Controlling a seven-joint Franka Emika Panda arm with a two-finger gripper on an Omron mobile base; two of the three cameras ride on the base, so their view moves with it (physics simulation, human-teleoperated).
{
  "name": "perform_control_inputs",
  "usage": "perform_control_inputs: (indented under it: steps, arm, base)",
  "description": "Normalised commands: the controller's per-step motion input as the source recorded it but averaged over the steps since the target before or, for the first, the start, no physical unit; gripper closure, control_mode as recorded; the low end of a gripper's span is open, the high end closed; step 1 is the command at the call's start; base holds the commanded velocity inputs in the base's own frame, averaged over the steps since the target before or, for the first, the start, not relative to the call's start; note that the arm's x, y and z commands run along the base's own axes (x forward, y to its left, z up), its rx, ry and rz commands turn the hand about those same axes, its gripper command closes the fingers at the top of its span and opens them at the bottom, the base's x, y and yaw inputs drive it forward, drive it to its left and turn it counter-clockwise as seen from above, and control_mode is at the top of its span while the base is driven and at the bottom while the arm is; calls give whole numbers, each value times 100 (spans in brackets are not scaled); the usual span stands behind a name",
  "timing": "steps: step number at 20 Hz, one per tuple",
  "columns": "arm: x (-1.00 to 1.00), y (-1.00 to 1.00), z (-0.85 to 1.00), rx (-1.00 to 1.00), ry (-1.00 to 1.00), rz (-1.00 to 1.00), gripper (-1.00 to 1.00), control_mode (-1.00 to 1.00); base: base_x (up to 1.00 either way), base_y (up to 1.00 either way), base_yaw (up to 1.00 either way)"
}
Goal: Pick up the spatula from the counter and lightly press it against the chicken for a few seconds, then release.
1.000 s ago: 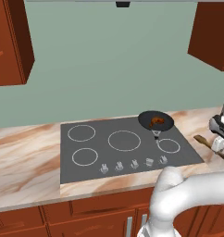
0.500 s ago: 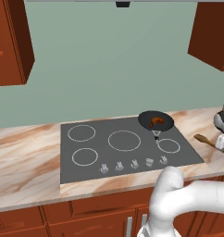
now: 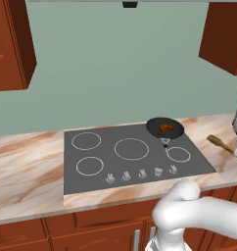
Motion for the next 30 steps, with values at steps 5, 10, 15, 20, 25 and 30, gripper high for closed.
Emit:
perform_control_inputs:
  steps: [5,10,15,20,25,30]
  arm:
    - [-47,57,34,-10,-25,1,100,-100]
    - [-19,76,30,-17,-20,0,100,-100]
    - [0,64,26,-20,-13,0,100,-100]
    - [3,47,20,-21,-10,-1,100,-100]
    - [24,19,26,-11,0,0,100,-100]
    - [48,2,23,-4,6,0,100,-100]
  base:
    - [0,0,0]
    - [0,0,0]
    - [0,0,0]
    - [0,0,0]
    - [0,0,0]
    - [0,0,0]
